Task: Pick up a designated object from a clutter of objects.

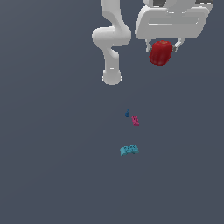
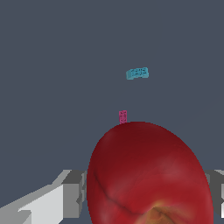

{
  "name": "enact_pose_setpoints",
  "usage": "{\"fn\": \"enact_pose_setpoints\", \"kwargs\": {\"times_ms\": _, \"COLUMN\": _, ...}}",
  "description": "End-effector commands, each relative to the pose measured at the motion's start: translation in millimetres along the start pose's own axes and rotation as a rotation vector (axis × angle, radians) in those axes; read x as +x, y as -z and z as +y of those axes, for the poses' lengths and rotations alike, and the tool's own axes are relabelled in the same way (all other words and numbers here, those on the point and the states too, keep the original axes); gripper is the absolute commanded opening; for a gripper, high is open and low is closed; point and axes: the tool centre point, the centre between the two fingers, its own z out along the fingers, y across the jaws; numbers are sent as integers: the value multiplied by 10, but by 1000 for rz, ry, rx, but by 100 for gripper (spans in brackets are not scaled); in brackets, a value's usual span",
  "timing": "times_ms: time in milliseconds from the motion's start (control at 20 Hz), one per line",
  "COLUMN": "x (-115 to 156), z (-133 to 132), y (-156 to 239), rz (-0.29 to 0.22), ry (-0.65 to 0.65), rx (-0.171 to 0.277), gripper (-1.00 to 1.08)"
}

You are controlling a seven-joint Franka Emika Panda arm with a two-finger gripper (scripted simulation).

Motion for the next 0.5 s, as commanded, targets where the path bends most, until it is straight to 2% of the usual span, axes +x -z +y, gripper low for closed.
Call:
{"fn": "enact_pose_setpoints", "kwargs": {"times_ms": 0, "x": -2, "z": -46, "y": 127, "rz": 1, "ry": -1, "rx": 1, "gripper": -100}}
{"fn": "enact_pose_setpoints", "kwargs": {"times_ms": 450, "x": 8, "z": -107, "y": 268, "rz": 1, "ry": -2, "rx": 1, "gripper": -100}}
